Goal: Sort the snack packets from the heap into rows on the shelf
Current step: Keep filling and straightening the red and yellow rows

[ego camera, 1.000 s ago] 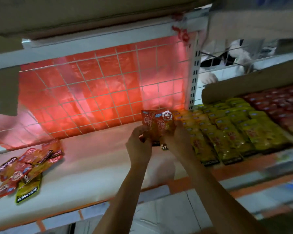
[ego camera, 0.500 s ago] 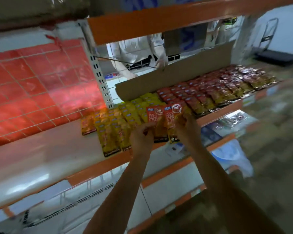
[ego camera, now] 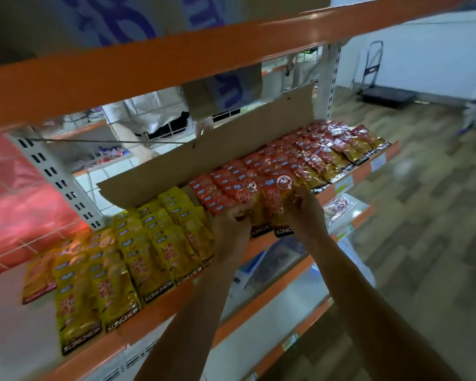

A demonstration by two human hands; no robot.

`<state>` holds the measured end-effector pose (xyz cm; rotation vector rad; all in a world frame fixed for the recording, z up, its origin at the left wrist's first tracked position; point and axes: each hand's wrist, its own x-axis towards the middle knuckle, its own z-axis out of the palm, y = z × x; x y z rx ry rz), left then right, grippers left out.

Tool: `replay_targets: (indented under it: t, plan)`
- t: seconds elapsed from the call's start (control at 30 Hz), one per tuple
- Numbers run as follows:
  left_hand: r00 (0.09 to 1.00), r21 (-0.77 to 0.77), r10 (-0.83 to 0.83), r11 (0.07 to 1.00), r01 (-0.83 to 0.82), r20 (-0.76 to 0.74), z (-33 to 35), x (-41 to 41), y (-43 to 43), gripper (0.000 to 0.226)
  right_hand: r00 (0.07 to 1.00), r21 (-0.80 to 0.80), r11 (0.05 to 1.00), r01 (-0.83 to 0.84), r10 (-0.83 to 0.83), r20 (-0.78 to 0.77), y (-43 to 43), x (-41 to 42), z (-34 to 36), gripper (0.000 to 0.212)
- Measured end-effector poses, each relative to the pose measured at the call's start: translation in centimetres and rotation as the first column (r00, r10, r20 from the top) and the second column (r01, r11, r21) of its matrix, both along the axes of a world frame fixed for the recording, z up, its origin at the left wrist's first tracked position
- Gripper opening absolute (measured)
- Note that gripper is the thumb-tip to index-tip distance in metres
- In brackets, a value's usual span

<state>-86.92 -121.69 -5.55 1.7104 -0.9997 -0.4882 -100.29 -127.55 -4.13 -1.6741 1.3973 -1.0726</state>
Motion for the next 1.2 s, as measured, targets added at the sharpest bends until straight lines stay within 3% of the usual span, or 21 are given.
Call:
replay_targets:
  t: [0.23, 0.37, 0.5, 0.6, 0.8, 0.93, 1.03, 1.2]
  plan:
    - [0.993, 0.044, -0.077, 0.996, 0.073, 0.09, -0.1, -2.0, -7.1, 0.025, 0.999, 0.043, 0.999, 0.032, -0.033, 0.018, -9.1, -2.4, -0.3, 0.012]
    - [0.971, 0.096, -0.118, 0.99, 0.1, 0.206, -0.6, -2.7, -8.7, 0.022, 0.998, 0.032, 0.997, -0.064, 0.064, 0.019, -12.4, -2.2, -0.6, 0.003]
    - [0.931, 0.148, -0.078, 0.989, 0.027, 0.356, -0.6, -3.7, -9.0, 0.021, 0.964, 0.065, 0.963, -0.263, 0.258, 0.069, -14.8, -2.5, -0.9, 0.004]
    - [0.907, 0.166, -0.046, 0.986, -0.027, 0.419, -0.7, -4.5, -8.9, 0.023, 0.933, 0.025, 0.933, -0.36, 0.36, 0.005, -15.9, -3.1, -1.5, 0.017]
    - [0.873, 0.278, 0.02, 0.944, -0.176, 0.487, -2.1, -6.4, -8.8, 0.035, 0.879, 0.003, 0.891, -0.454, 0.449, -0.16, -17.3, -4.0, -3.4, 0.017]
    - [0.832, 0.3, 0.047, 0.92, -0.251, 0.552, -2.4, -7.0, -9.0, 0.035, 0.851, 0.02, 0.863, -0.504, 0.501, -0.16, -17.3, -4.2, -3.2, 0.049]
    - [0.805, 0.319, 0.07, 0.896, -0.31, 0.589, -2.5, -7.3, -9.1, 0.034, 0.79, 0.036, 0.825, -0.563, 0.551, -0.268, -17.3, -4.1, -3.2, 0.067]
    - [0.804, 0.333, 0.075, 0.884, -0.327, 0.59, -2.6, -7.4, -9.2, 0.038, 0.75, 0.057, 0.825, -0.562, 0.538, -0.386, -16.8, -4.1, -3.7, 0.073]
